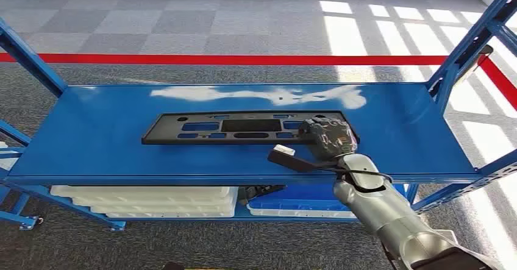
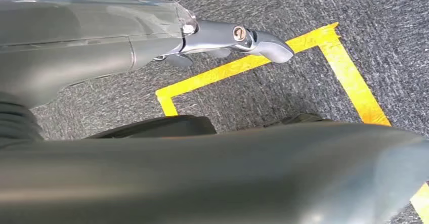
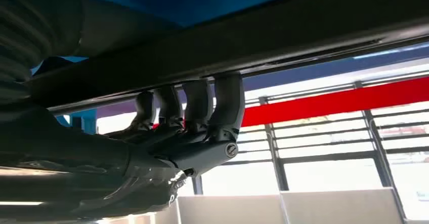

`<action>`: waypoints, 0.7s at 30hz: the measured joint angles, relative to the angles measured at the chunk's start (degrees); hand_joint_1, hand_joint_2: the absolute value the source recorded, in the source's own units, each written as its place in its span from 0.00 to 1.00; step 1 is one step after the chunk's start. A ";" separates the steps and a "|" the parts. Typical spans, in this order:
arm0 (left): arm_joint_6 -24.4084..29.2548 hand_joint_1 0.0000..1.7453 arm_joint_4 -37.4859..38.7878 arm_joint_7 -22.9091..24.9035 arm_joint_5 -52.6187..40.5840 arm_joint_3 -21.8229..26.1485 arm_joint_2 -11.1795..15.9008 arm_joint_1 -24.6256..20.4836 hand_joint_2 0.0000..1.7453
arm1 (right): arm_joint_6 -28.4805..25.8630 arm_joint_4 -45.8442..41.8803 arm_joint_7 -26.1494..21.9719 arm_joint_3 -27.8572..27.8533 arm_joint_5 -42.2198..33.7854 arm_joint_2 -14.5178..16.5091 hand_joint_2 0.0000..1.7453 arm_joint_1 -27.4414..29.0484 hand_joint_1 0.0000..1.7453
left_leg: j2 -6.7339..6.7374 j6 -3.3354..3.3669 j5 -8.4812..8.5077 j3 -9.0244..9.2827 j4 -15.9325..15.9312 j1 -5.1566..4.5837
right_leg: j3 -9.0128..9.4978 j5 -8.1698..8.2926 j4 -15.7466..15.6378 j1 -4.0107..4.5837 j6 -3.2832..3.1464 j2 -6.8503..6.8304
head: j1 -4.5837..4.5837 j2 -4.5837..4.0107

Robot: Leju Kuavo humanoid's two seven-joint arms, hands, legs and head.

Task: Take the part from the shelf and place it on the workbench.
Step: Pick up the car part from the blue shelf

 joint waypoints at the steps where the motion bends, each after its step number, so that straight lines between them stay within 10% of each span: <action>1: 0.00 0.00 0.00 0.00 0.00 0.00 0.00 0.00 1.00 | 0.00 0.00 0.00 0.00 0.00 0.00 1.00 0.00 1.00 | -0.01 0.00 0.00 0.00 0.00 0.00 | 0.00 0.02 -0.01 0.00 0.00 0.00 | 0.00 0.00; 21: -0.03 0.00 0.00 0.04 0.06 0.09 -0.11 0.19 1.00 | 0.00 -0.39 -0.26 0.21 0.05 -0.09 1.00 0.27 1.00 | -0.71 -0.01 -0.04 0.05 0.09 0.03 | 0.50 1.77 -1.72 0.01 0.04 0.07 | 0.00 0.00</action>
